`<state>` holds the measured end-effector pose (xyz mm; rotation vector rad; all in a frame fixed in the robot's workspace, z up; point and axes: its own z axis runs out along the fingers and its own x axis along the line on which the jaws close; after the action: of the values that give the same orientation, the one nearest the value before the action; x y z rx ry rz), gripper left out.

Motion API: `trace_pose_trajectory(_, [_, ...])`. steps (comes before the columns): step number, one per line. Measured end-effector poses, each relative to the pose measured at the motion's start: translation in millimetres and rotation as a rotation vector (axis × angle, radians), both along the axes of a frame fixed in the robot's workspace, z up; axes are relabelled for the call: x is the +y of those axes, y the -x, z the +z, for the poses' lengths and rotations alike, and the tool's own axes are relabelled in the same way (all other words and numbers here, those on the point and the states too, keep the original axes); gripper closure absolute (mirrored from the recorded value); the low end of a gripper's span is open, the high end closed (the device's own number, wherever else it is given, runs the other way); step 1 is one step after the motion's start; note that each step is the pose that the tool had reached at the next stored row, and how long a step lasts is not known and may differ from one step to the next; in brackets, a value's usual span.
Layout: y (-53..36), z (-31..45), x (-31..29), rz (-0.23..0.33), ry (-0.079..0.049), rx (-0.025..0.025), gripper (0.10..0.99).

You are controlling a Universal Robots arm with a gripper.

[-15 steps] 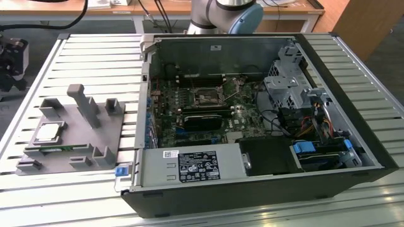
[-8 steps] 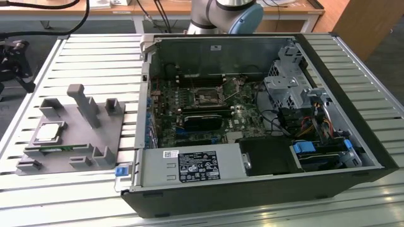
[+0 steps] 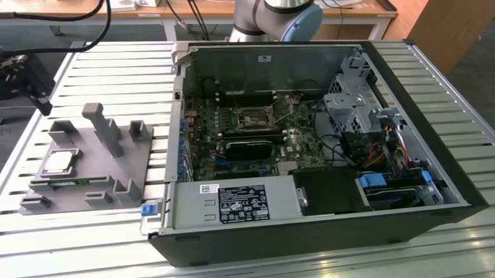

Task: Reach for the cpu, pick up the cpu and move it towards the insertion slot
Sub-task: 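Pick up the cpu and move it towards the insertion slot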

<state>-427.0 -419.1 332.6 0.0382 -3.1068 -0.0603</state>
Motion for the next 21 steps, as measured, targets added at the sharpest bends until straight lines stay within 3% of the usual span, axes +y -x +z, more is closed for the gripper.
trace_pose_trajectory(1, [0.6, -1.8, -1.0, 0.001, 0.000, 0.0001, 0.208])
trace_pose_trajectory(2, [1.8, -3.6, -1.4, 0.000, 0.000, 0.0000, 0.149])
trace_pose_trajectory(10, [12.5, -16.1, 1.8, -0.006, 0.000, 0.0013, 0.149])
trace_pose_trajectory(21, [14.4, -35.6, 2.9, -0.019, 0.000, 0.0024, 0.149])
